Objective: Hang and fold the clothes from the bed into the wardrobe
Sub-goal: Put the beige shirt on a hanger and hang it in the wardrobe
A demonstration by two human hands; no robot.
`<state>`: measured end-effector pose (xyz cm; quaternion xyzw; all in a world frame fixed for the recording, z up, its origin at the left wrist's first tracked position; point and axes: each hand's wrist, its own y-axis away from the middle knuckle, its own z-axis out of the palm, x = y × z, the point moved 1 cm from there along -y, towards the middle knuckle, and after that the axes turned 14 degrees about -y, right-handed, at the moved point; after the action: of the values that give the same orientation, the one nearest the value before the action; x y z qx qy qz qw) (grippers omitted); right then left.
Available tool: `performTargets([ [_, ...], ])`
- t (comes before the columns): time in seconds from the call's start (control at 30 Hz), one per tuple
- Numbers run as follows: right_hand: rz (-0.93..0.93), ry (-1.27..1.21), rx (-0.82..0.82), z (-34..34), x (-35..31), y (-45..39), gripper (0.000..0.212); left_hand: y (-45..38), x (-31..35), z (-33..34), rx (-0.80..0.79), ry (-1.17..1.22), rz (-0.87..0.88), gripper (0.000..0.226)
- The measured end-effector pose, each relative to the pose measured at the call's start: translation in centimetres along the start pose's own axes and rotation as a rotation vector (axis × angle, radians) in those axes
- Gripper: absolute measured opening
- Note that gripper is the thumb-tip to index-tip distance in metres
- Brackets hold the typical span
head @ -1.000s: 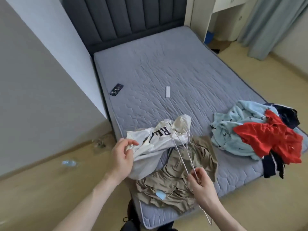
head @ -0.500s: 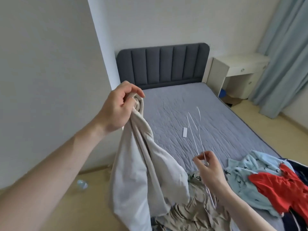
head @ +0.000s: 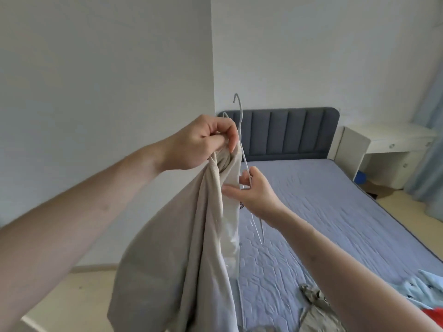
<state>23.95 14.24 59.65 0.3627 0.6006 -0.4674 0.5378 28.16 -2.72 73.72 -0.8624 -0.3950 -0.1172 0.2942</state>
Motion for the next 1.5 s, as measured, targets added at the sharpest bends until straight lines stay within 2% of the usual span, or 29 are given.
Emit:
performTargets([
  [0.13,-0.021,-0.200,-0.079,3.6,-0.1,0.8,0.038,4.6,-3.6,-2.6,0.073,-0.225,-0.118,0.026],
  [0.23,-0.046,-0.281,-0.013,4.6,-0.2,1.1,0.043,9.0,-6.5,-2.3,0.061,-0.363,-0.188,0.030],
  [0.37,-0.055,-0.309,0.002,5.9,-1.1,1.1,0.044,14.1,-10.1,1.7,0.014,-0.472,-0.251,0.037],
  [0.5,-0.035,-0.298,-0.025,6.9,-1.0,1.5,0.041,17.5,-11.9,9.1,0.094,-0.424,-0.379,0.035],
  [0.57,-0.020,-0.260,-0.016,6.8,-0.5,1.8,0.043,18.8,-11.9,13.5,0.162,-0.305,-0.543,0.016],
  [0.6,-0.015,-0.248,-0.011,6.6,-0.3,2.0,0.043,19.4,-11.8,15.6,0.167,-0.230,-0.646,0.016],
  [0.67,-0.008,-0.228,0.013,6.1,-0.2,2.5,0.043,20.4,-11.6,19.8,0.126,-0.036,-0.824,0.031],
  [0.73,-0.017,-0.208,0.054,5.1,-0.5,2.8,0.043,21.0,-11.0,23.4,0.153,0.149,-0.936,0.031],
  [0.77,-0.030,-0.195,0.079,4.5,-0.7,3.0,0.043,21.4,-10.5,24.9,0.232,0.166,-0.965,0.030],
  [0.83,-0.060,-0.187,0.126,3.4,-1.2,3.4,0.043,21.7,-9.7,27.5,0.398,0.044,-0.963,0.034],
  [0.87,-0.072,-0.192,0.146,3.0,-1.4,3.6,0.042,21.9,-9.3,28.5,0.413,-0.018,-0.960,0.042],
  [0.9,-0.082,-0.195,0.162,2.5,-1.5,3.8,0.042,21.9,-9.2,29.6,0.369,-0.056,-0.971,0.050],
  [1.0,-0.103,-0.192,0.192,1.6,-1.8,4.4,0.044,21.8,-10.3,31.7,0.056,-0.001,-1.084,0.057],
  [1.1,-0.109,-0.197,0.218,0.7,-2.0,5.0,0.044,22.1,-13.0,32.4,-0.145,0.037,-1.088,0.028],
  [1.17,-0.109,-0.178,0.246,-0.5,-2.0,5.4,0.041,22.3,-14.9,32.4,-0.180,0.036,-1.076,0.024],
  [1.23,-0.096,-0.132,0.293,-2.5,-1.7,5.9,0.041,22.1,-16.6,31.4,-0.103,0.093,-1.110,0.028],
  [1.33,-0.047,0.032,0.377,-6.5,-0.5,7.1,0.040,20.7,-18.4,27.3,0.063,0.057,-1.137,0.024],
  [1.5,0.091,0.222,0.479,-11.1,4.1,9.3,0.033,15.7,-18.6,18.8,0.230,-0.046,-0.978,0.023],
])
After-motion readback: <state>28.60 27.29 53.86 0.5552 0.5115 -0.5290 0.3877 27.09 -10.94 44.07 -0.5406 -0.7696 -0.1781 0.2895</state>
